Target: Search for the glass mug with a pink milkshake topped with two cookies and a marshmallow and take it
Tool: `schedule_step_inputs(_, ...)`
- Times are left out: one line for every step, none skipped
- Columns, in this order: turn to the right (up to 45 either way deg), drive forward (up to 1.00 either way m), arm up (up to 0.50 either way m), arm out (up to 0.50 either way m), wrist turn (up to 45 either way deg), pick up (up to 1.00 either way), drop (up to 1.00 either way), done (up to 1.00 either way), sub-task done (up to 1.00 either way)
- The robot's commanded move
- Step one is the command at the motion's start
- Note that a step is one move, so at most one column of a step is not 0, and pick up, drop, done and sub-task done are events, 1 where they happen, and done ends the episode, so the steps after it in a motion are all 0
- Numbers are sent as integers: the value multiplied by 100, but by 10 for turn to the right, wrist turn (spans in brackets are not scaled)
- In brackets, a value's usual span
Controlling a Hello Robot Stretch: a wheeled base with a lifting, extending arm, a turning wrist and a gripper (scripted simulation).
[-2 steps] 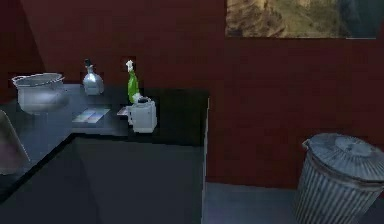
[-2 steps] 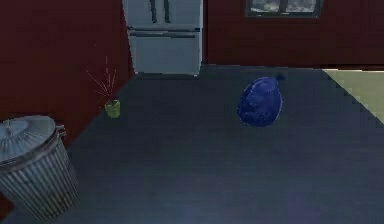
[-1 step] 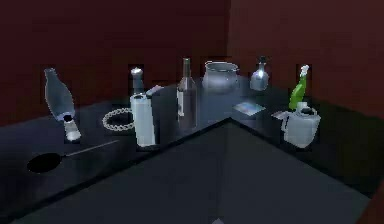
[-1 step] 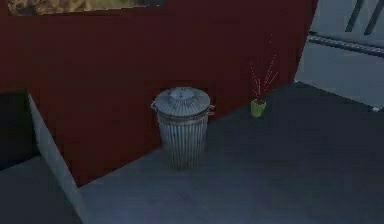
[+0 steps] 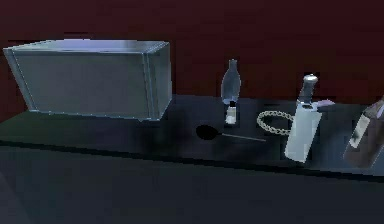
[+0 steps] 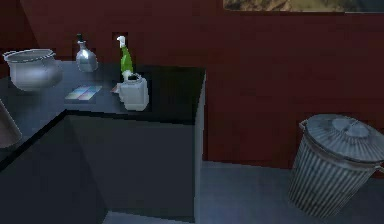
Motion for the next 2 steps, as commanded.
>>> schedule_step_inputs(-120, 0, 0, 0, 0, 0, 0, 0, 0)
schedule_step_inputs(0, 0, 50, 0, 0, 0, 0, 0, 0)
